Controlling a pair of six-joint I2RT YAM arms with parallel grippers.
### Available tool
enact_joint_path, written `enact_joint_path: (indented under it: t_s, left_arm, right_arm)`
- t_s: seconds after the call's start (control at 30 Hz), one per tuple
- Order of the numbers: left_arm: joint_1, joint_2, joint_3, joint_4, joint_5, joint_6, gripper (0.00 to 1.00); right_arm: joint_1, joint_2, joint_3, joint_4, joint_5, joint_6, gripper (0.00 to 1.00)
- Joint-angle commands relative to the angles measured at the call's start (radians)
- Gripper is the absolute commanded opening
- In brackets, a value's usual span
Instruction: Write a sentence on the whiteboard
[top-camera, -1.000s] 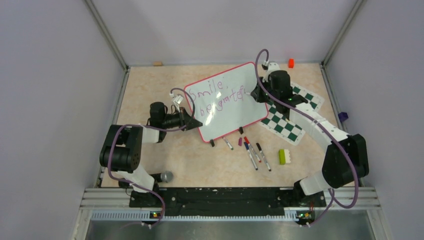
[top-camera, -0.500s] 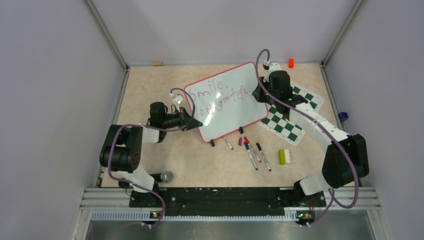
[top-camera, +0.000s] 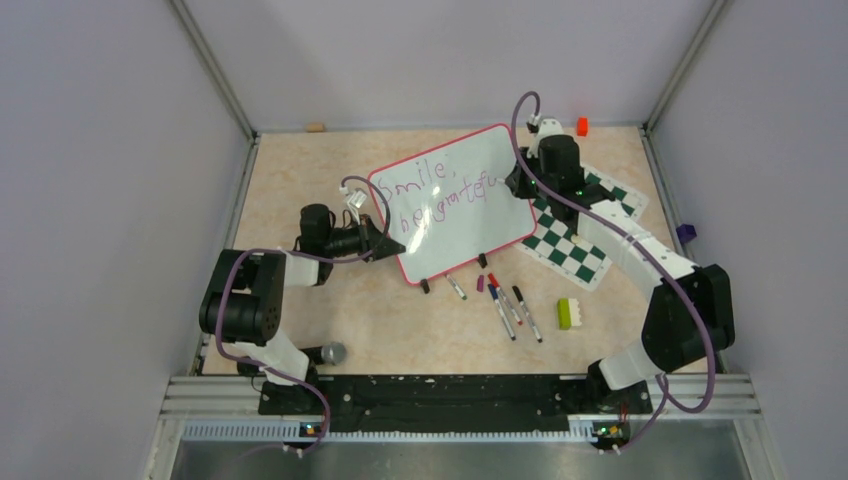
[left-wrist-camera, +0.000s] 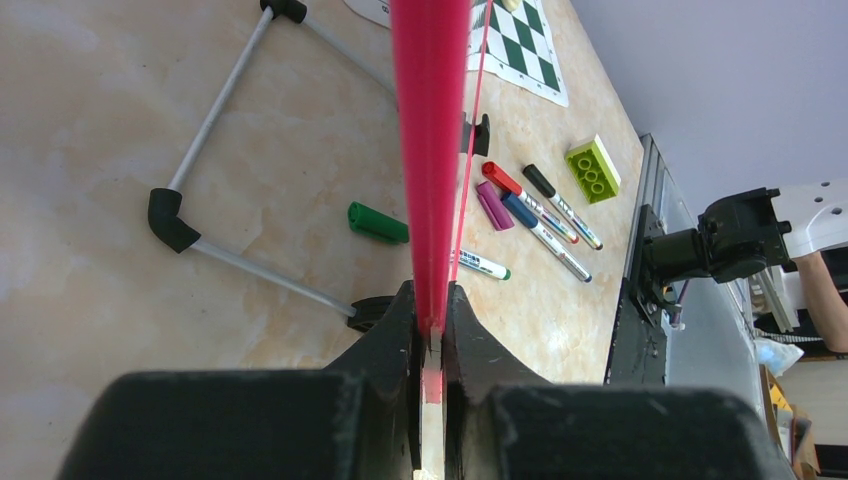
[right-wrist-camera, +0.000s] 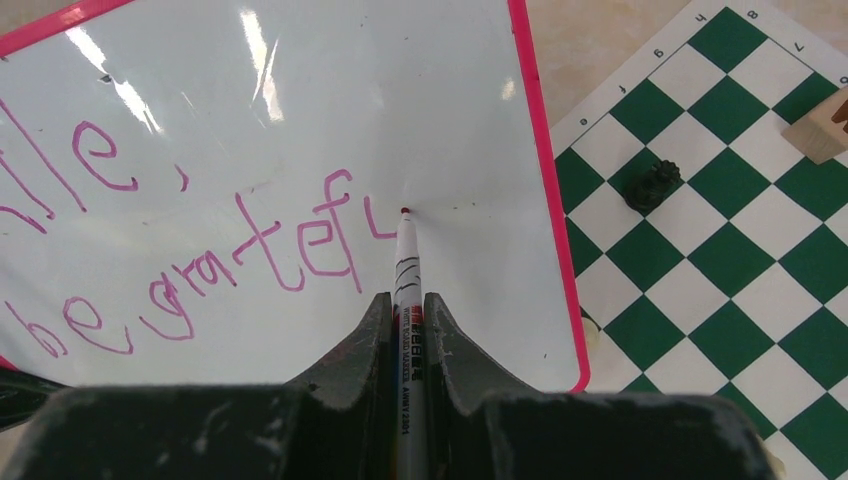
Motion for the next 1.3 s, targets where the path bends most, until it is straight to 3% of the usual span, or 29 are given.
enact_joint_path:
  t_s: [0.0,0.6,1.27]
  left_arm:
    - [-0.011,0.039,-0.011,-0.128,-0.087,0.022,0.0]
    - [-0.012,0.038,-0.011,-0.128,-0.086,0.024,0.0]
    - [-0.012,0.036,-0.012,-0.128,-0.086,0.023,0.0]
  right_arm:
    - [-0.007,0.036,0.054,0.023,0.018,-0.002,0.0]
    - [-0.005,0.038,0.071,0.011,0.007,-0.003,0.0]
    - [-0.005,-0.041,-0.055,-0.004,0.0,-0.001,0.0]
